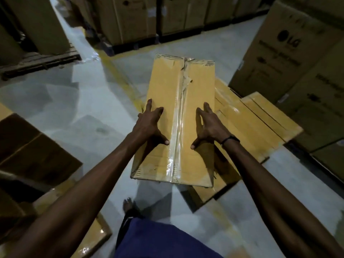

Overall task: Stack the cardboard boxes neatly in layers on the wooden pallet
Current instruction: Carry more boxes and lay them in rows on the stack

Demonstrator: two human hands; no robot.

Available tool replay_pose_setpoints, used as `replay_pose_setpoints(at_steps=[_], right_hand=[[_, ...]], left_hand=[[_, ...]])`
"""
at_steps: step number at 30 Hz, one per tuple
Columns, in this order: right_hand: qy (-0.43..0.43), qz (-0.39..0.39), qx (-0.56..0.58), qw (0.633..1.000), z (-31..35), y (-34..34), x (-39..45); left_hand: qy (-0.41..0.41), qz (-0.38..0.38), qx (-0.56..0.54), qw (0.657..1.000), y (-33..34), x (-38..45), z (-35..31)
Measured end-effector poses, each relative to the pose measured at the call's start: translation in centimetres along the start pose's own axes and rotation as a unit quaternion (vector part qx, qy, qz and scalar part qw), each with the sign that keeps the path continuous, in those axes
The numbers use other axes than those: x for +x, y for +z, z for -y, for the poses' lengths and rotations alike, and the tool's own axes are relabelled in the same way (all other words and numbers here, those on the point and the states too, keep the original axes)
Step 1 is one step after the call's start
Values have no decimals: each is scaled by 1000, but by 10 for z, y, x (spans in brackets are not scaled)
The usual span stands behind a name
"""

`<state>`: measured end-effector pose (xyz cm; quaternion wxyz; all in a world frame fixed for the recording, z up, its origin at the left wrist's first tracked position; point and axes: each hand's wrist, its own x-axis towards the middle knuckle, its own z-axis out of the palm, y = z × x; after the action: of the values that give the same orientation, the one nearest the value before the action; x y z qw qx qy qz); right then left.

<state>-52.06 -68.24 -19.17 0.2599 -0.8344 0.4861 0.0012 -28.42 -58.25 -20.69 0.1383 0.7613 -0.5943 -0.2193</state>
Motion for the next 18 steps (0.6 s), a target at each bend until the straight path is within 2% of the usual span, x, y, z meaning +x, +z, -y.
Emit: replay_pose_setpoints(at_steps=[6, 12, 18], right_hand=[[-7, 8, -18, 1000, -70, -25, -6], [-32, 44, -34, 998, -115, -29, 35], [-62, 81, -54, 993, -141, -29, 67]], left_hand=[[-16, -11, -10, 1000, 50, 11, -59], [-50, -55, -32, 997, 91, 32, -78], [-115, -53, -58, 990, 120, 49, -96]])
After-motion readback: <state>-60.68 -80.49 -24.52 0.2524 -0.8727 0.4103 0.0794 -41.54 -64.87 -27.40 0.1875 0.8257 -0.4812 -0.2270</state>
